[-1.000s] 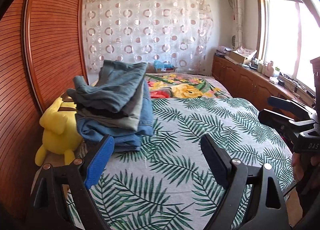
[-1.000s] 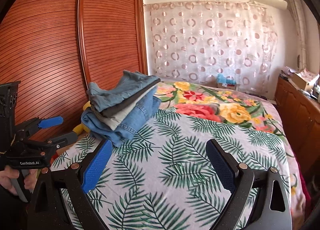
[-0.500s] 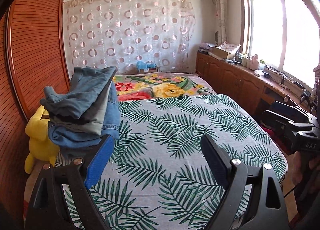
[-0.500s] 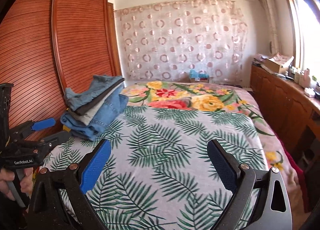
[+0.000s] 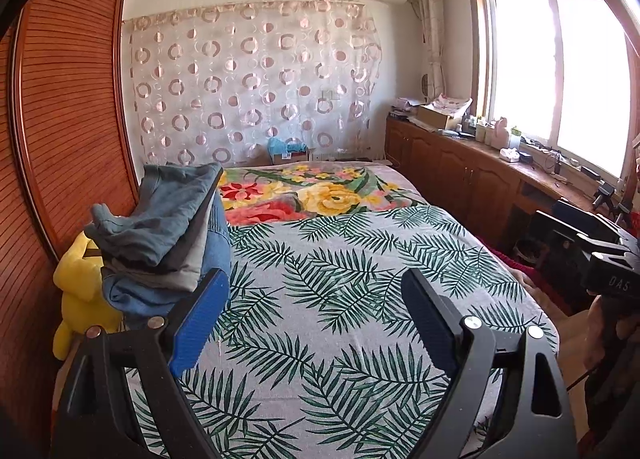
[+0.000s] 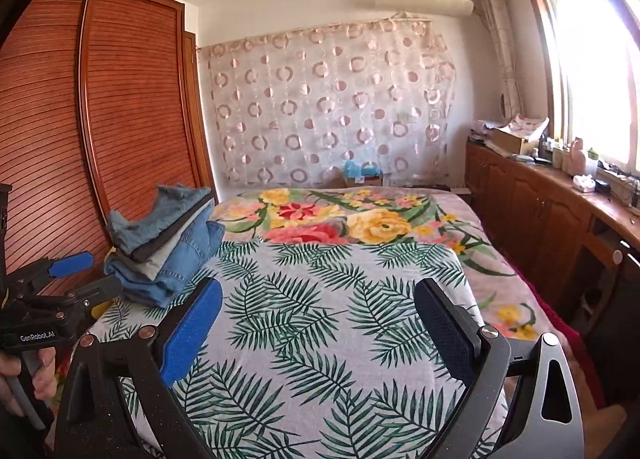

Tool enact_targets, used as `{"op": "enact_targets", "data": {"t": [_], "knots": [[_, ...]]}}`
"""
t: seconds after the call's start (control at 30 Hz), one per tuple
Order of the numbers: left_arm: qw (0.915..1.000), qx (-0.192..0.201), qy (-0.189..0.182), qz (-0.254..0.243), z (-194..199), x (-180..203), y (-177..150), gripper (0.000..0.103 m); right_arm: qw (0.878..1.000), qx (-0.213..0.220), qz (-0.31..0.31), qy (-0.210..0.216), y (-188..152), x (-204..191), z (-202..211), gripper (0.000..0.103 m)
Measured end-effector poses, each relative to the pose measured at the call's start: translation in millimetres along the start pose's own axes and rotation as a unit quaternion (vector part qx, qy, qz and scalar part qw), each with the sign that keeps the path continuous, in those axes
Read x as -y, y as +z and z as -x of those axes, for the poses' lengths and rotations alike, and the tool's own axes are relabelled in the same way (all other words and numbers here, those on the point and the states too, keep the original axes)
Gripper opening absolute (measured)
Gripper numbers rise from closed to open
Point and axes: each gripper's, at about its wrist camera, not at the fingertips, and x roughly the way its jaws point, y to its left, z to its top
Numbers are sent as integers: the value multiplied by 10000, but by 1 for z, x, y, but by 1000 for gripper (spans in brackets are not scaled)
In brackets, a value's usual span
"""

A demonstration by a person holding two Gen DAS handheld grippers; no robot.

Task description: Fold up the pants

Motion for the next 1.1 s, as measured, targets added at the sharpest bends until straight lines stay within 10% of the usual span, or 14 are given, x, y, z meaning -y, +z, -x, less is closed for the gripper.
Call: {"op": "enact_targets", "data": {"t": [1.1], "knots": [[9988,348,271,192,28,-18,11,89,9994,298,123,-83,-16,-4,7,97]]}}
